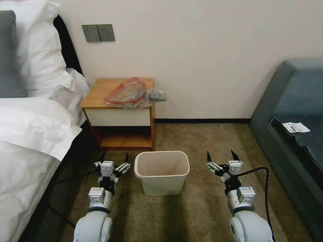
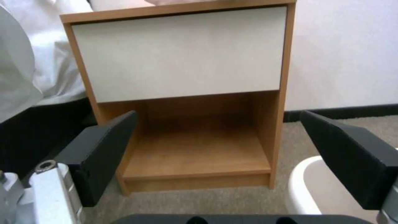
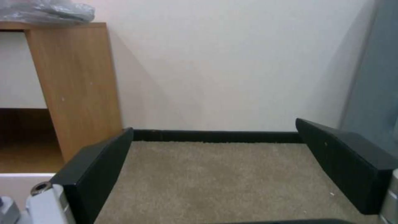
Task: Pick up the garbage bag from the table and place it over the trash can.
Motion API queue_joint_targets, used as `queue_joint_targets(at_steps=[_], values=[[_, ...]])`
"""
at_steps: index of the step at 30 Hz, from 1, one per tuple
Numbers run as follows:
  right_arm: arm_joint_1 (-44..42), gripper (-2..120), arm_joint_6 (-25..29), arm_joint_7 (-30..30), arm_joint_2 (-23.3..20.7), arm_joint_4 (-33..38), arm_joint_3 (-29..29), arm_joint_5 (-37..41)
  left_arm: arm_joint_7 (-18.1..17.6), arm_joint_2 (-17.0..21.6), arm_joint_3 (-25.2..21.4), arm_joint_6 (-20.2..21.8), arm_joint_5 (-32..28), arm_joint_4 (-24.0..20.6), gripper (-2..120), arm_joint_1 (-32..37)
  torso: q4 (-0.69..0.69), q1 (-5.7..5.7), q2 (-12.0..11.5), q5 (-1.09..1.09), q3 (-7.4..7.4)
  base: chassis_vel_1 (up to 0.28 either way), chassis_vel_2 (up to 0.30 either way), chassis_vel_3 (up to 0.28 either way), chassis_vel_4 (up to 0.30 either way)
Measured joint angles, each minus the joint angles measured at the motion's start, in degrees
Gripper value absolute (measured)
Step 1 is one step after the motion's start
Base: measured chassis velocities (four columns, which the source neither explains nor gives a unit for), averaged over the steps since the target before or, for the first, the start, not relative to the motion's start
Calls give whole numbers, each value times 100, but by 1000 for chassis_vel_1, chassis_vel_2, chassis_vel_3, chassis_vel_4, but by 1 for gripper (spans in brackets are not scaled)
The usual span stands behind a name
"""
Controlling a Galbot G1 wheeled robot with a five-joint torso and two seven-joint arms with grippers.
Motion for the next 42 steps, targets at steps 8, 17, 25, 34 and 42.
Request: queue_joint_targets(at_steps=[8, 17, 25, 34, 42], values=[[0, 100, 0, 0, 0, 0, 0, 0, 0, 0, 0, 0, 0, 0, 98, 0, 0, 0, 0, 0, 0, 0, 0, 0, 0], [0, 100, 0, 0, 0, 0, 0, 0, 0, 0, 0, 0, 0, 0, 98, 0, 0, 0, 0, 0, 0, 0, 0, 0, 0], [0, 100, 0, 0, 0, 0, 0, 0, 0, 0, 0, 0, 0, 0, 98, 0, 0, 0, 0, 0, 0, 0, 0, 0, 0], [0, 100, 0, 0, 0, 0, 0, 0, 0, 0, 0, 0, 0, 0, 98, 0, 0, 0, 0, 0, 0, 0, 0, 0, 0], [0, 100, 0, 0, 0, 0, 0, 0, 0, 0, 0, 0, 0, 0, 98, 0, 0, 0, 0, 0, 0, 0, 0, 0, 0]])
